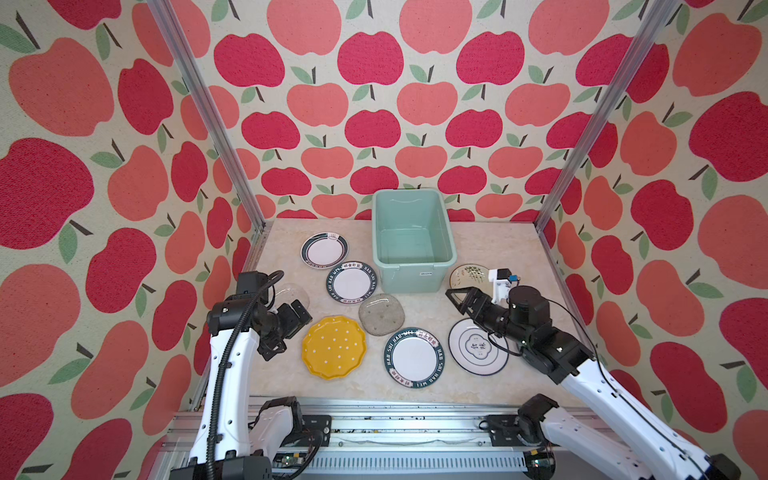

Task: Place the plates into the plastic bin on the countertop

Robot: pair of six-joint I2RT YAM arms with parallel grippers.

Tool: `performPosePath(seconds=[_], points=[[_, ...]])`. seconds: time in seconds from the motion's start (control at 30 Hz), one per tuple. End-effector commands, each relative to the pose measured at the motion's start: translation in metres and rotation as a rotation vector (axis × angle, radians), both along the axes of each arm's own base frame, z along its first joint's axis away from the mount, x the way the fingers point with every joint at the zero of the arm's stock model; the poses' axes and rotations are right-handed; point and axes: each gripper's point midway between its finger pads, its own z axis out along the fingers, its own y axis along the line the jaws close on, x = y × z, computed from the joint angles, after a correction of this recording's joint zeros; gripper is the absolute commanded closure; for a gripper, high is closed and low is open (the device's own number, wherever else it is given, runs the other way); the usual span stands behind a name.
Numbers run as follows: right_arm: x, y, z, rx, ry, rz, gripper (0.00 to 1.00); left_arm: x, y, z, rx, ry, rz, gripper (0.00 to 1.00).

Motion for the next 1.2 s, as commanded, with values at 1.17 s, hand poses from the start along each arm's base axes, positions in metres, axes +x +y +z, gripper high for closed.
performPosePath(seconds=[1.17], points=[[-0.050,0.238,-0.164,-0.241,0.493,0.372,0.04,0.031,-0.012,-0.088,-0.045,0.218,-0.028,0.01]])
